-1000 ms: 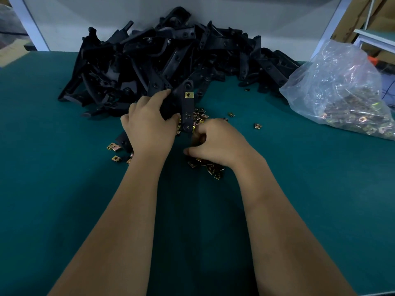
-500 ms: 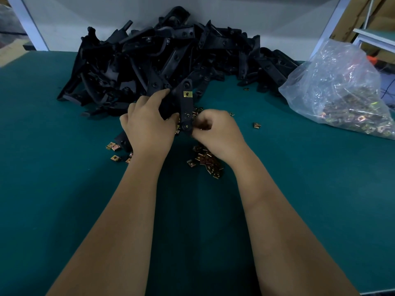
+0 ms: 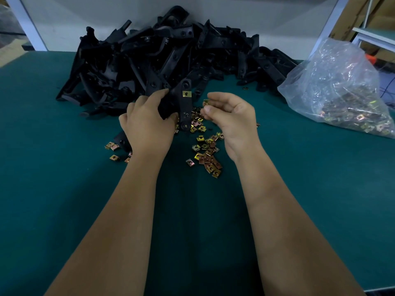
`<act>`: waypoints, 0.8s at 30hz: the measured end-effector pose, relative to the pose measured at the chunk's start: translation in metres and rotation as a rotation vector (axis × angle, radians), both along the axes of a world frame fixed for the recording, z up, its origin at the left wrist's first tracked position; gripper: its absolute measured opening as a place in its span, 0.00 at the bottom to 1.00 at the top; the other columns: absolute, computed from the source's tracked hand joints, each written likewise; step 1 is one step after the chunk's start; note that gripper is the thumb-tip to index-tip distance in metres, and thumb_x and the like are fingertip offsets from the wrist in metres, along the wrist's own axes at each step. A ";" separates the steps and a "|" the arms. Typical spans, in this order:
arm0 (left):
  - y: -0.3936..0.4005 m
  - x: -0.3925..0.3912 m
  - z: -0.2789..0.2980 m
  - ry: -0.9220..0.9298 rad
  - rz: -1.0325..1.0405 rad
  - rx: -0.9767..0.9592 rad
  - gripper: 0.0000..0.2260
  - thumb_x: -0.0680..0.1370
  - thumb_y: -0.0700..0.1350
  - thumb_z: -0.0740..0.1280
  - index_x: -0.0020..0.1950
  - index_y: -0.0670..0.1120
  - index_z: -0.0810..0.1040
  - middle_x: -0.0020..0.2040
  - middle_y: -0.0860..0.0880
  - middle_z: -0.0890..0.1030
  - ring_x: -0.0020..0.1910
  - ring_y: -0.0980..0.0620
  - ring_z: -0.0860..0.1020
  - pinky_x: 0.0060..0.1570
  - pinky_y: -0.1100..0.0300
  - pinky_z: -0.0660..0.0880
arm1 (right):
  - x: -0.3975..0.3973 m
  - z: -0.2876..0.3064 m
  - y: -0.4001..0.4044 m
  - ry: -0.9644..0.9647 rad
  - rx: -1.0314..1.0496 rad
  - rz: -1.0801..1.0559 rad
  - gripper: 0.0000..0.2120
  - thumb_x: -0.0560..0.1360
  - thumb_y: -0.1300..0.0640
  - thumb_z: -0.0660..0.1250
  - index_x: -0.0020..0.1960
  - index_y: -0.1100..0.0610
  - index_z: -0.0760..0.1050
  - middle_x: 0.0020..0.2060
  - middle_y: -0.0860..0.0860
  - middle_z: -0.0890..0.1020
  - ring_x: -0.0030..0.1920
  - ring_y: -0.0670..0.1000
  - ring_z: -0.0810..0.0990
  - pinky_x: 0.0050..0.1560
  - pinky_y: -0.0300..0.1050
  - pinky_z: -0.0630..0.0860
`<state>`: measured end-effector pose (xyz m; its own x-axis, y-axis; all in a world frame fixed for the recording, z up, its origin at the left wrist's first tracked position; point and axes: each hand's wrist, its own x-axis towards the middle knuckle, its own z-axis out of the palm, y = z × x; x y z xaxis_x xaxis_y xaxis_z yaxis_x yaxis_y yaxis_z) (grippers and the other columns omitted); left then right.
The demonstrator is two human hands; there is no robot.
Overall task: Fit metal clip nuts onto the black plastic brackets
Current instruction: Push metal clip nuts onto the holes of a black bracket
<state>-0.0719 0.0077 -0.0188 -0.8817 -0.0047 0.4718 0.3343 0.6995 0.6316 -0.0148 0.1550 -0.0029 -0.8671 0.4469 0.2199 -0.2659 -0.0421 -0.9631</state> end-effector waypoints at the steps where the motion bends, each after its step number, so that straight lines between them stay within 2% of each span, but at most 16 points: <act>1: 0.000 0.000 0.000 0.000 0.001 -0.001 0.23 0.75 0.50 0.71 0.70 0.56 0.74 0.59 0.50 0.79 0.62 0.45 0.72 0.61 0.50 0.62 | 0.000 0.000 0.000 -0.001 -0.001 -0.006 0.13 0.72 0.72 0.70 0.48 0.56 0.81 0.39 0.52 0.84 0.42 0.51 0.82 0.48 0.40 0.79; 4: 0.000 0.000 0.000 0.001 0.003 0.000 0.23 0.75 0.50 0.71 0.70 0.56 0.74 0.59 0.49 0.79 0.62 0.45 0.72 0.61 0.50 0.62 | 0.000 -0.001 -0.001 0.013 -0.004 -0.004 0.11 0.73 0.71 0.70 0.45 0.56 0.82 0.39 0.52 0.84 0.44 0.52 0.81 0.51 0.43 0.80; 8: 0.000 0.000 0.001 0.001 0.008 -0.004 0.22 0.75 0.50 0.71 0.70 0.56 0.74 0.59 0.50 0.79 0.62 0.45 0.72 0.61 0.50 0.62 | 0.001 0.000 -0.002 0.015 -0.004 0.015 0.11 0.74 0.71 0.68 0.45 0.56 0.82 0.38 0.51 0.84 0.42 0.49 0.83 0.45 0.39 0.78; 12: 0.000 0.000 0.001 -0.001 0.013 -0.005 0.22 0.76 0.50 0.70 0.70 0.56 0.74 0.59 0.50 0.79 0.62 0.46 0.72 0.61 0.51 0.62 | 0.000 0.001 -0.005 0.018 -0.020 0.016 0.11 0.76 0.71 0.65 0.46 0.58 0.82 0.40 0.52 0.85 0.44 0.50 0.84 0.49 0.41 0.80; 20: 0.000 0.000 0.000 -0.001 0.009 0.013 0.22 0.76 0.51 0.70 0.70 0.57 0.74 0.59 0.50 0.79 0.62 0.46 0.72 0.60 0.51 0.62 | -0.001 -0.002 -0.007 0.060 -0.023 0.068 0.13 0.75 0.72 0.68 0.51 0.56 0.81 0.39 0.51 0.85 0.42 0.47 0.83 0.47 0.38 0.79; 24: 0.000 0.000 0.001 -0.003 0.008 0.016 0.22 0.76 0.51 0.70 0.70 0.57 0.74 0.59 0.50 0.79 0.62 0.45 0.72 0.61 0.51 0.62 | -0.002 -0.003 -0.008 0.042 -0.061 0.077 0.12 0.75 0.71 0.68 0.50 0.57 0.83 0.41 0.50 0.85 0.44 0.48 0.84 0.49 0.39 0.79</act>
